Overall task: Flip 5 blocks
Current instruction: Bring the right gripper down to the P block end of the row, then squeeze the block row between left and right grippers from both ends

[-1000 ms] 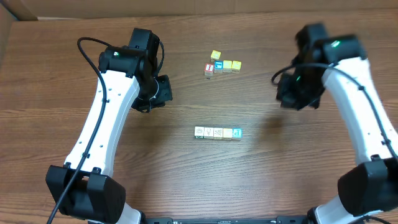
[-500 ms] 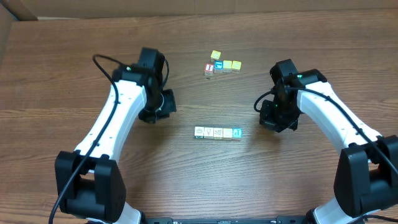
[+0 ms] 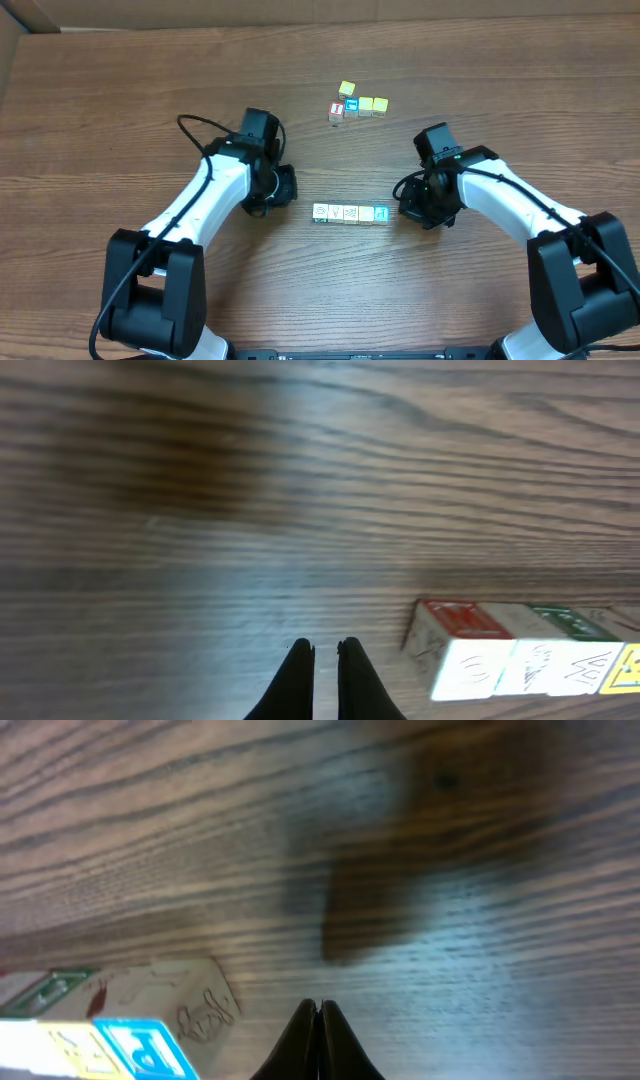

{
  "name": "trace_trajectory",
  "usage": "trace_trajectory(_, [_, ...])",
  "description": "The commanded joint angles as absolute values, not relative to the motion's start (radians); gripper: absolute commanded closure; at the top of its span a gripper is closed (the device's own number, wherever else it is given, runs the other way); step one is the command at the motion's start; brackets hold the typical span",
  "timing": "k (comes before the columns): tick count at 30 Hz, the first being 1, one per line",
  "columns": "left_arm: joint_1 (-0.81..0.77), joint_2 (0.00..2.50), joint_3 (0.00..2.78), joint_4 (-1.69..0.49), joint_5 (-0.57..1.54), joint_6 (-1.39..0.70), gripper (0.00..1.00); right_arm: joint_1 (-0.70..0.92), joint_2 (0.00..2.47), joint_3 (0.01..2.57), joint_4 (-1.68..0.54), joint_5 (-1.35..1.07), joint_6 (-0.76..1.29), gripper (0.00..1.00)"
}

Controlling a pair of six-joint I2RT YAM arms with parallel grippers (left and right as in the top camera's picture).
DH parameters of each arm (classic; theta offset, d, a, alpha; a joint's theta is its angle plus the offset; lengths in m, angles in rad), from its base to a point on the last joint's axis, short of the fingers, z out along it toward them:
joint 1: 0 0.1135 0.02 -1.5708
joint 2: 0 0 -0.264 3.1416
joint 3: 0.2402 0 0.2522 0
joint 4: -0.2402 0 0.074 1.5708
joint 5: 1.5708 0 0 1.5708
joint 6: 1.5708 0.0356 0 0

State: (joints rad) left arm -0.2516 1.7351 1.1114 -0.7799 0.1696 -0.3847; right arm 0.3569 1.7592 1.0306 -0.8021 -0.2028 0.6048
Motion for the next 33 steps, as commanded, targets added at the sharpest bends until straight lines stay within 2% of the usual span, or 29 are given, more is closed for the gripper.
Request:
trace_trajectory(1, [-0.287, 1.739, 1.1, -0.765, 0.119, -0.363, 0.96, 0.388, 1.745, 1.014, -0.774, -0.134, 0.668, 0.96])
trace_trajectory(33, [-0.345, 1.748, 1.076, -0.742, 0.078, -0.374, 0.96, 0.407, 1.745, 1.013, -0.72, -0.212, 0.712, 0.96])
